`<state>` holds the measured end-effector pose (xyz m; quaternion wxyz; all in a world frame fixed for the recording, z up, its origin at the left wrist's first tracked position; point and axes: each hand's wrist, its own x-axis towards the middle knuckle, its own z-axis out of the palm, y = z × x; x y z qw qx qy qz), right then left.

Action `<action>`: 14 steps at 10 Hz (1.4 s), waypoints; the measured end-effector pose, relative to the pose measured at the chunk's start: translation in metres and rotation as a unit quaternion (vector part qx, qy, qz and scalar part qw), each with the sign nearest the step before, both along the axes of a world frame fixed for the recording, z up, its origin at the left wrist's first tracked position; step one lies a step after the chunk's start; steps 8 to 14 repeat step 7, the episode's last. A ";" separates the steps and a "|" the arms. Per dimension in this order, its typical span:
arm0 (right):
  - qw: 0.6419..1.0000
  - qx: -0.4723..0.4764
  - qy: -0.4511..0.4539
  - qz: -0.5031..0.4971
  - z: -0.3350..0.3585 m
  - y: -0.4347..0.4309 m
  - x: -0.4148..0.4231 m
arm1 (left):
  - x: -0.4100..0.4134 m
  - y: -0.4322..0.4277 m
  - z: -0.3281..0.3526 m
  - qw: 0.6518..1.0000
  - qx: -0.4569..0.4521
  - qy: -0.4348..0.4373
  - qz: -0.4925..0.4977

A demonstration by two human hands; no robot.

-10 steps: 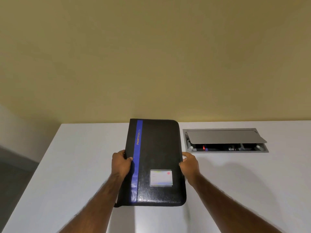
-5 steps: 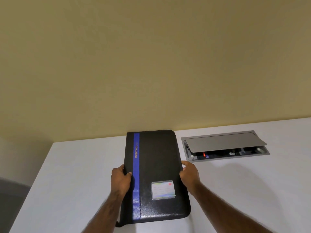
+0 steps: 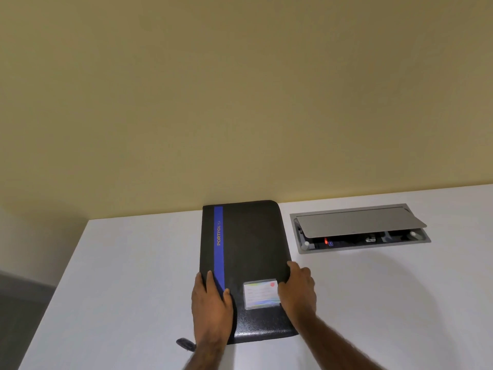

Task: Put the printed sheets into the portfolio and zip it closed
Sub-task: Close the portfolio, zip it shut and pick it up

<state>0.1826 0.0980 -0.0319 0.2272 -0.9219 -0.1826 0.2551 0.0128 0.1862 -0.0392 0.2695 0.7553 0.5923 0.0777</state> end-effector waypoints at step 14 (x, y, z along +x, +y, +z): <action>0.951 -0.124 -0.130 0.252 0.054 -0.024 0.001 | 0.014 -0.006 0.061 0.989 0.005 0.103 -0.102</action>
